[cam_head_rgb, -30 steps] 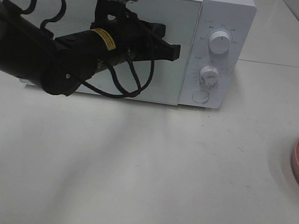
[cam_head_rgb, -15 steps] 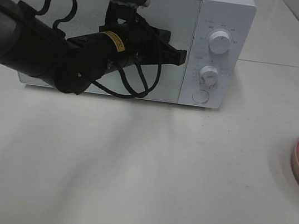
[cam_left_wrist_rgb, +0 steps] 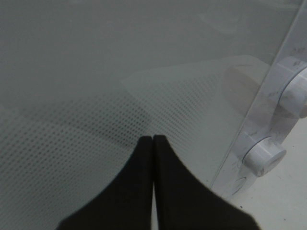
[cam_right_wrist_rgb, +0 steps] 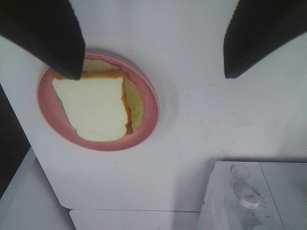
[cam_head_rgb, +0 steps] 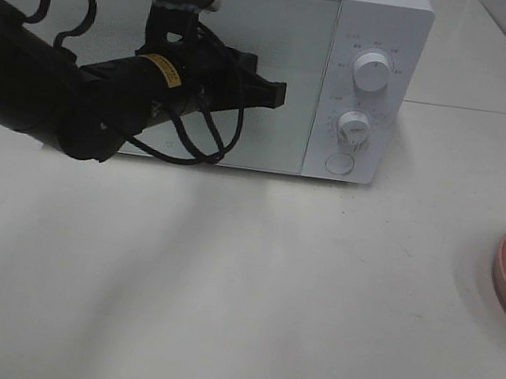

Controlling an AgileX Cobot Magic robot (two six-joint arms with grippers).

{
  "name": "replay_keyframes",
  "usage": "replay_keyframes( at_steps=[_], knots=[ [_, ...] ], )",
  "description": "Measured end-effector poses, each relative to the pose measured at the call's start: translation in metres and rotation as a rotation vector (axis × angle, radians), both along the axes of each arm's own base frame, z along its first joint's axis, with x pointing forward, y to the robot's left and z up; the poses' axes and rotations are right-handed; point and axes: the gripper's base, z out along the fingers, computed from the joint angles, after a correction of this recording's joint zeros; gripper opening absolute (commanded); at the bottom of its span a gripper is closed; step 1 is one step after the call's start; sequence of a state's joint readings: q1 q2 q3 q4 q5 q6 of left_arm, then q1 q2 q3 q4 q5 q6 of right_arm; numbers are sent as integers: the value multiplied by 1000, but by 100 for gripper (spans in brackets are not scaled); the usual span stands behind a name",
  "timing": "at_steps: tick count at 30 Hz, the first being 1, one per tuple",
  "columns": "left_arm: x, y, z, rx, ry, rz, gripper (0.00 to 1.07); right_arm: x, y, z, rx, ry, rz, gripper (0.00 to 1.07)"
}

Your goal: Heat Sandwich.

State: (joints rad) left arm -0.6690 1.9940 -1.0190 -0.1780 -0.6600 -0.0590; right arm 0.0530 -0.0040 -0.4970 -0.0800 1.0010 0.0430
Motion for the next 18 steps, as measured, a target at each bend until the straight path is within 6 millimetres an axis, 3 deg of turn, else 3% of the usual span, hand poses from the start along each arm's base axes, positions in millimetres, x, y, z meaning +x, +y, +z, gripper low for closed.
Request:
replay_keyframes(
  at_steps=[18],
  knots=[
    [-45,27,5,45,62,-20,1,0,0,0,2,0,-1,76]
  ],
)
